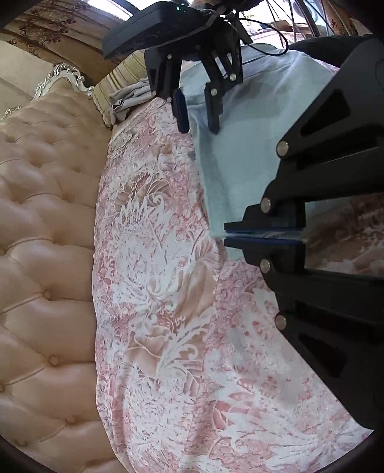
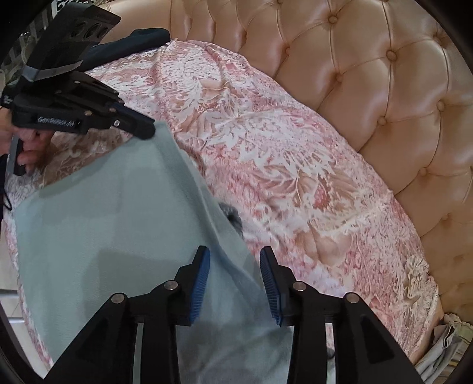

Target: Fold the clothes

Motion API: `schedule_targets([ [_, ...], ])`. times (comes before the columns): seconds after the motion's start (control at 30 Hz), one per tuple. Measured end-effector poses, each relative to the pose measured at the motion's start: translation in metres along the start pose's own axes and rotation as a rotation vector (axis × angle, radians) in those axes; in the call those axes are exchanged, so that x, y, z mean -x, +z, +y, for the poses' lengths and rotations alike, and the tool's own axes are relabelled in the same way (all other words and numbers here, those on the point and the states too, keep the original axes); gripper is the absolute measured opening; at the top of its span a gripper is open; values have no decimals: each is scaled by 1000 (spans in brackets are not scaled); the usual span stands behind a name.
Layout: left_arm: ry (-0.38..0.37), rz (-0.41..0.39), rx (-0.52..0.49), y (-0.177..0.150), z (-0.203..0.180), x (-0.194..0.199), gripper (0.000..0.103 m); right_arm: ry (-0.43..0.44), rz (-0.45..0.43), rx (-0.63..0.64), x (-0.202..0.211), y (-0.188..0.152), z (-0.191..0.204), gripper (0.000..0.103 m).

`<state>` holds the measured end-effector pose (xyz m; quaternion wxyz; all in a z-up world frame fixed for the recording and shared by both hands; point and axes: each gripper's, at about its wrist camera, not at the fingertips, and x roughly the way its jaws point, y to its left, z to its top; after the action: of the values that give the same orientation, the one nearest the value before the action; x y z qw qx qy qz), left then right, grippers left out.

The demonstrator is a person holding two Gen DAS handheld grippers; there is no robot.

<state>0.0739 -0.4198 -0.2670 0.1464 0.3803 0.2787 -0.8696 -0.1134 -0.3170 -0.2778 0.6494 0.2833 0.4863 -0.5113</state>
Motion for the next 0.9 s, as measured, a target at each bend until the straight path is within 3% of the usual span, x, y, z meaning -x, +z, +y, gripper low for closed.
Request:
schedule_targets([
  [0.03, 4, -2, 6, 0, 1, 1, 3, 11, 2, -7, 1, -2, -2, 34],
  [0.1, 16, -8, 16, 0, 1, 2, 3, 5, 5, -21, 1, -5, -6, 4],
  [0.17, 43, -12, 18, -1, 1, 2, 3, 0, -2, -49, 0, -7, -9, 1],
  [0.33, 83, 37, 63, -11, 6, -14, 3, 38, -25, -187, -5, -12, -18, 1],
  [0.47, 104, 41, 47, -14, 3, -19, 3, 103, -85, -370, -4, -21, -37, 2],
  [0.53, 102, 46, 50, -15, 4, -20, 3, 147, -111, -461, 2, -28, -46, 10],
  [0.6, 108, 49, 48, -15, 4, -22, 3, 126, -169, -586, 29, -47, -61, 11],
  [0.7, 106, 47, 53, -15, 5, -21, 3, 13, -231, -775, 77, -95, -88, 13],
  [0.77, 102, 46, 57, -15, 6, -21, 3, 32, -242, -905, 108, -142, -91, 14],
  [0.9, 108, 40, 58, -15, 5, -20, 3, 108, -177, -876, 117, -181, -47, 14],
])
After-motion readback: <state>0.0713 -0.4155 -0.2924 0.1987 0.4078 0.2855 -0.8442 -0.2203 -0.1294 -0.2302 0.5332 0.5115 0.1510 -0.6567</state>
